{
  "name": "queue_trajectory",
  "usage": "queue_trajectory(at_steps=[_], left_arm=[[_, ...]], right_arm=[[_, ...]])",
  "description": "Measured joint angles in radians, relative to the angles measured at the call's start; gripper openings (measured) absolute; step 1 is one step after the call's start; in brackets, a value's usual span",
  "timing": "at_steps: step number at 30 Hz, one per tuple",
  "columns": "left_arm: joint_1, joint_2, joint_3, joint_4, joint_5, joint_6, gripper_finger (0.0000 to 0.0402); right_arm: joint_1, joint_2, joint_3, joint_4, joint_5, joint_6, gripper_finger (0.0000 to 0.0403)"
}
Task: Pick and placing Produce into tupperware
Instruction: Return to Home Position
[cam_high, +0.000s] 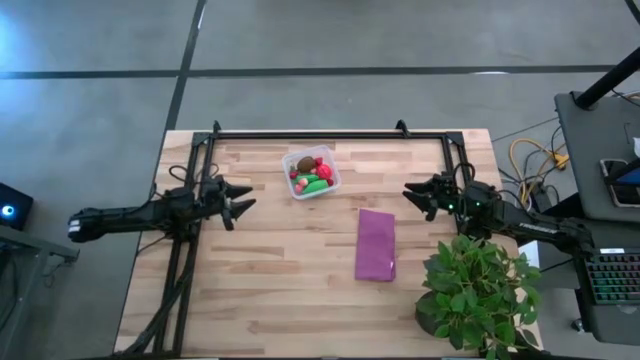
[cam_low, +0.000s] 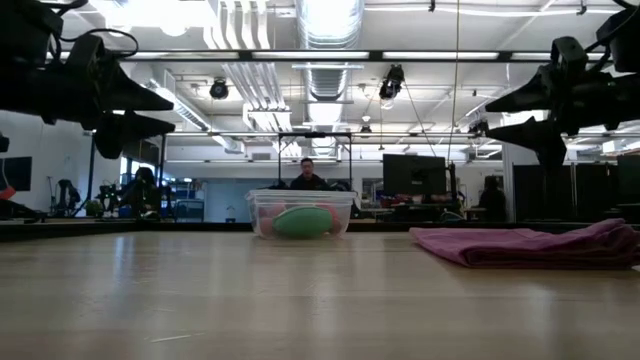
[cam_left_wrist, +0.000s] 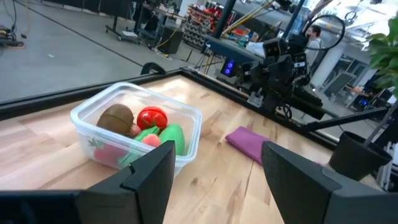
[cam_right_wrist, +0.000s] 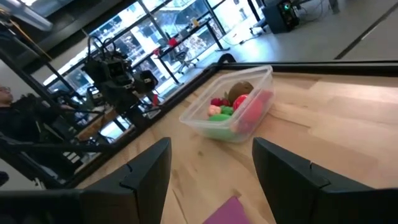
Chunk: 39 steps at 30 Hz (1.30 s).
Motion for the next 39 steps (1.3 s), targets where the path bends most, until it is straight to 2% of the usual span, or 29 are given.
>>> queue_trajectory(at_steps=[39], left_arm=[[0.000, 0.082, 0.000, 0.001, 0.001, 0.001, 0.0224]], right_arm=[[0.000, 0.000, 0.000, 0.000, 0.000, -0.002, 0.0216]])
